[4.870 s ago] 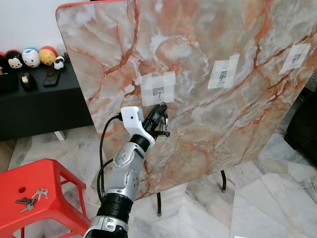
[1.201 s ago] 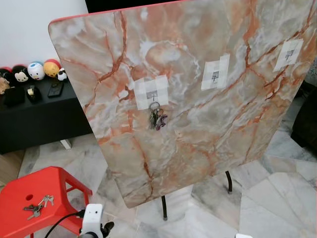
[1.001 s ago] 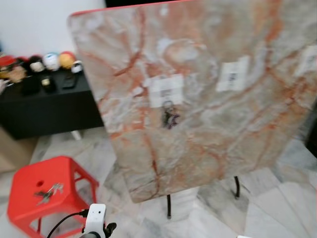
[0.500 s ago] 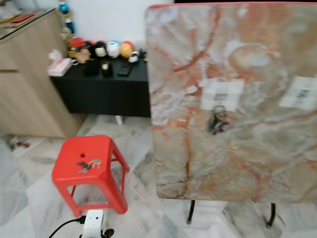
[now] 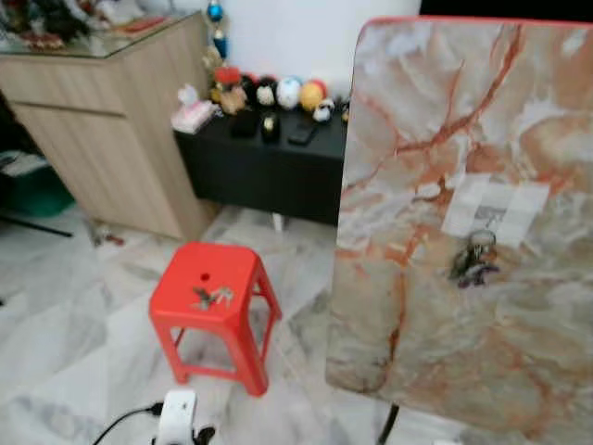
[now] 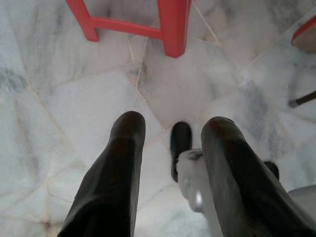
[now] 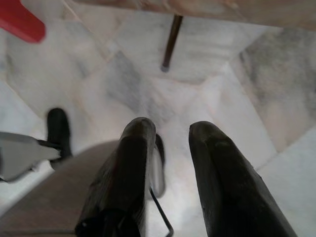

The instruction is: Hang keys on a hook

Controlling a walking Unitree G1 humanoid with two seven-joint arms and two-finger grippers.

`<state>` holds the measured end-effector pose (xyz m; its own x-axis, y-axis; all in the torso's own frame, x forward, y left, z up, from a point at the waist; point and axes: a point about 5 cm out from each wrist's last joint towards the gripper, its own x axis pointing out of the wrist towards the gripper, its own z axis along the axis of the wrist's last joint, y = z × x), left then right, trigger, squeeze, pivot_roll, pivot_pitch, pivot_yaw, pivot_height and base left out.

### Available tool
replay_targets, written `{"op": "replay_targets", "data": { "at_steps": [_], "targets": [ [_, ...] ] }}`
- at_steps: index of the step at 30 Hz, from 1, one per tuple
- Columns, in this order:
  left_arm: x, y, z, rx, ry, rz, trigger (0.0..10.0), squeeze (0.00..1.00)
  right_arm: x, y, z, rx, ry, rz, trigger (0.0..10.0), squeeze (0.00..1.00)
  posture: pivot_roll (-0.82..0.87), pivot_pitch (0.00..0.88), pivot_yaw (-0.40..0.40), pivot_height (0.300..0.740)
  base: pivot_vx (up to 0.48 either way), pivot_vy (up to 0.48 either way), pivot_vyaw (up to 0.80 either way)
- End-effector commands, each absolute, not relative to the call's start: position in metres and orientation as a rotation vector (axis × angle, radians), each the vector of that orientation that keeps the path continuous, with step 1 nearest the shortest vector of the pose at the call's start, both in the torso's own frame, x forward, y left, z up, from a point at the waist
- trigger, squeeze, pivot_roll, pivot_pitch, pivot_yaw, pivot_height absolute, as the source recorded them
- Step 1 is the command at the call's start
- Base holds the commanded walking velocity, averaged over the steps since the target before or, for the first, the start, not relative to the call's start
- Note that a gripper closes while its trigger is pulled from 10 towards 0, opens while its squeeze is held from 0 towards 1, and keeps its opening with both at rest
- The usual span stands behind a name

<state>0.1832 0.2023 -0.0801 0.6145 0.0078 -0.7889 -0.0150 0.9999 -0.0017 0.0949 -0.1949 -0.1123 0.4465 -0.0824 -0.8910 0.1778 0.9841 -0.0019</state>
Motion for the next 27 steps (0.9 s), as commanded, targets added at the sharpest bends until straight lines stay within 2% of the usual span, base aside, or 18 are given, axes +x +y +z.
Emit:
{"op": "replay_targets", "data": {
  "at_steps": [1, 4, 15, 27],
  "targets": [
    [0.1779, 0.2078, -0.0821, -0.011, 0.931, 0.041, 10.0, 0.00, 0.0935, -0.1892, -0.1137, 0.120, 1.111, -0.160, 10.0, 0.00, -0.03, 0.000, -0.014, 0.740, 0.000, 0.000, 0.00],
    [0.1777, 0.2049, -0.0829, -0.027, 0.937, 0.049, 10.0, 0.00, 0.0945, -0.1905, -0.1133, 0.119, 1.109, -0.159, 10.0, 0.00, -0.04, 0.000, -0.034, 0.740, 0.000, 0.000, 0.00],
    [0.1790, 0.1995, -0.0834, -0.048, 0.936, 0.053, 10.0, 0.00, 0.0954, -0.1954, -0.1124, 0.122, 1.099, -0.172, 10.0, 0.00, -0.02, 0.000, -0.055, 0.740, 0.000, 0.464, 0.00],
    [0.1788, 0.2043, -0.0828, -0.042, 0.940, 0.061, 10.0, 0.00, 0.0948, -0.1908, -0.1131, 0.135, 1.103, -0.165, 10.0, 0.00, -0.02, 0.000, -0.026, 0.740, 0.000, 0.467, 0.00]
  ]
}}
